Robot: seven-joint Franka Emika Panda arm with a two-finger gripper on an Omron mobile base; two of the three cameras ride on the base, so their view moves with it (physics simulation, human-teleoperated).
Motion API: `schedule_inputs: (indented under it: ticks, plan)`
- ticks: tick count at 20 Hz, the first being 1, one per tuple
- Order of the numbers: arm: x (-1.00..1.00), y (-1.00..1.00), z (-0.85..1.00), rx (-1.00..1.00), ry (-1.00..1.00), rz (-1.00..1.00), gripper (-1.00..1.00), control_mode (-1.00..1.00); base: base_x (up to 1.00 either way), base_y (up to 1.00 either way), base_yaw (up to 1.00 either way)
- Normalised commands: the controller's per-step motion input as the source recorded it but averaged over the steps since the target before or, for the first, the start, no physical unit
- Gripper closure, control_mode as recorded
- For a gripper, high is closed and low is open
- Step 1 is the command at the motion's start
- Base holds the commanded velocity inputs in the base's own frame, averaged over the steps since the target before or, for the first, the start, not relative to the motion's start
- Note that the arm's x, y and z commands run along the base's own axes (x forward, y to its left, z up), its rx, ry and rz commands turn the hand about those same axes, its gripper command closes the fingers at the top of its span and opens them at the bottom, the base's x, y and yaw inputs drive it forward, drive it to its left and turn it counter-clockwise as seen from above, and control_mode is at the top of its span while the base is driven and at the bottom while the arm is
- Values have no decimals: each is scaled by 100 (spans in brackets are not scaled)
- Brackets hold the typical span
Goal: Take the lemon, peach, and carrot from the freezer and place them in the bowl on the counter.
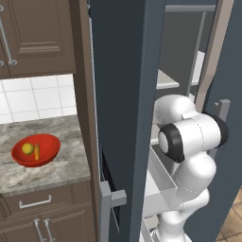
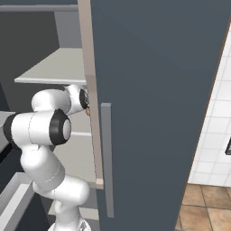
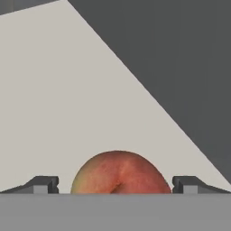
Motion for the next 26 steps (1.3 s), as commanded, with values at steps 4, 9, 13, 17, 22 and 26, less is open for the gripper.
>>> schedule_inputs:
  ticks: [4,9,13,17,22,26]
  plan:
    - [-14,0,-16,0,10,-2,-100,-100,0,0,0]
    - [0,0,-9,0,0,0,-100,-100,0,0,0]
    - [0,0,-14,0,0,0,100,-100,0,0,0]
    - [-3,0,-22,0,0,0,100,-100,0,0,0]
    - [-21,0,-28,0,0,0,100,-100,0,0,0]
    - [-16,0,-29,0,0,0,100,-100,0,0,0]
